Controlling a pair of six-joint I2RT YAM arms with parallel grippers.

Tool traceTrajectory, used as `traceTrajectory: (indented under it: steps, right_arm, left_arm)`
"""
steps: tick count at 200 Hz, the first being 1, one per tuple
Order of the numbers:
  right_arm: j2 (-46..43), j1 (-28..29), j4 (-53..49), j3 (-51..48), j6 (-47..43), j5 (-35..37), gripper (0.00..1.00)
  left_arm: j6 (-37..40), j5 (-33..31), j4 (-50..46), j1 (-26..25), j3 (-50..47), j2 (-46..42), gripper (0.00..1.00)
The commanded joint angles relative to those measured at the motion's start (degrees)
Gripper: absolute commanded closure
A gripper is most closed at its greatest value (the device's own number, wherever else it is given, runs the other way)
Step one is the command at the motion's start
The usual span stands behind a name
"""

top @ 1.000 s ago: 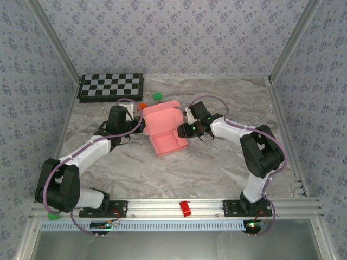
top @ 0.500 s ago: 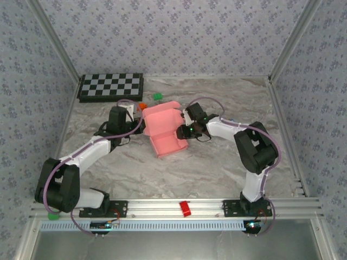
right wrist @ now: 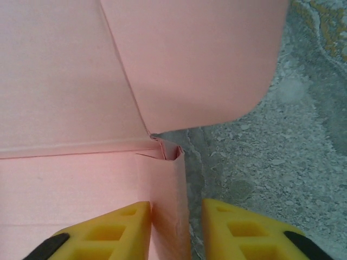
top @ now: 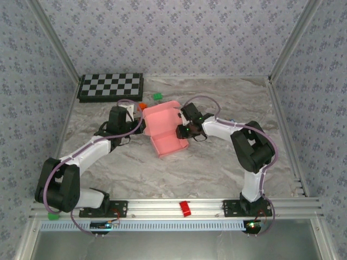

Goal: Fold the paper box

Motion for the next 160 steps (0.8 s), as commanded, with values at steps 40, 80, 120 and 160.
traceTrajectory:
  steps: [40, 80, 120, 160]
  right_arm:
    - [2.2, 1.68, -4.8, 2.41, -1.0, 7.8, 0.75]
    - [2.72, 2.73, -6.27, 2.74, -1.32, 11.15, 0.78]
    - [3.35, 3.88, -8.44, 3.72, -1.79, 14.61, 0.81]
    - [4.52, 5.06, -10.56, 5.03, -2.29, 17.77, 0.84]
  left_arm:
    - [-0.31, 1.59, 2.0, -0.2, 0.33, 1.33, 1.0]
    - [-0.4, 1.67, 2.34, -0.2, 0.43, 2.08, 1.0]
    - [-0.48, 1.8, 2.44, -0.18, 0.5, 2.56, 1.0]
    - [-0.56, 1.8, 2.55, -0.2, 0.36, 2.66, 1.0]
